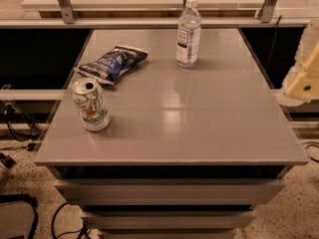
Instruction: Pick 7up can
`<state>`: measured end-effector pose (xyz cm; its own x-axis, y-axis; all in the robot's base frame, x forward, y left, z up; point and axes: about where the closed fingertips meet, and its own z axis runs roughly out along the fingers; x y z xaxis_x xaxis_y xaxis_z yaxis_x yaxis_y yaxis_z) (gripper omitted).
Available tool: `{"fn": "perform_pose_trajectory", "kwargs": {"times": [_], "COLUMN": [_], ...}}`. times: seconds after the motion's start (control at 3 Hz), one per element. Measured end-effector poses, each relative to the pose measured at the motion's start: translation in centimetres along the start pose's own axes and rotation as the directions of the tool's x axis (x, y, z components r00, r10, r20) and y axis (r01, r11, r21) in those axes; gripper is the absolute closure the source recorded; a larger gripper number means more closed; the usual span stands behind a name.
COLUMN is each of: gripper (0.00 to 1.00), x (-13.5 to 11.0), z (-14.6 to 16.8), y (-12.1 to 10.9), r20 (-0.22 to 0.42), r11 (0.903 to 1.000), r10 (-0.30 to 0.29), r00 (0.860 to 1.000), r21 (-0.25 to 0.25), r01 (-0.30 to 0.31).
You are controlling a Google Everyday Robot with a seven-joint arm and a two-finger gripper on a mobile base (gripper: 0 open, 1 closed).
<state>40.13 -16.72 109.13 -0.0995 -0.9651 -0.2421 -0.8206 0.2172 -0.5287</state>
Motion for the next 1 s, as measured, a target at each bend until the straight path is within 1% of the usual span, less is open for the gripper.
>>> {"fn": "perform_pose_trajectory", "kwargs": {"times": [0.33, 0.67, 1.0], "gripper": [0.00, 0.00, 0.00], "x": [0.0, -1.3, -3.5], "z": [0.0, 0.8, 3.4], "y": [0.0, 0.1, 0.0], "r20": [0.000, 0.074, 0.201], "r11": [1.0000, 0.9998, 0.9975], "r10": [0.000, -0.015, -0.026], "r00": [1.000, 0.997, 0.979], "r21": [0.000, -0.011, -0.059], "r01": [0.000, 0.015, 0.038]}}
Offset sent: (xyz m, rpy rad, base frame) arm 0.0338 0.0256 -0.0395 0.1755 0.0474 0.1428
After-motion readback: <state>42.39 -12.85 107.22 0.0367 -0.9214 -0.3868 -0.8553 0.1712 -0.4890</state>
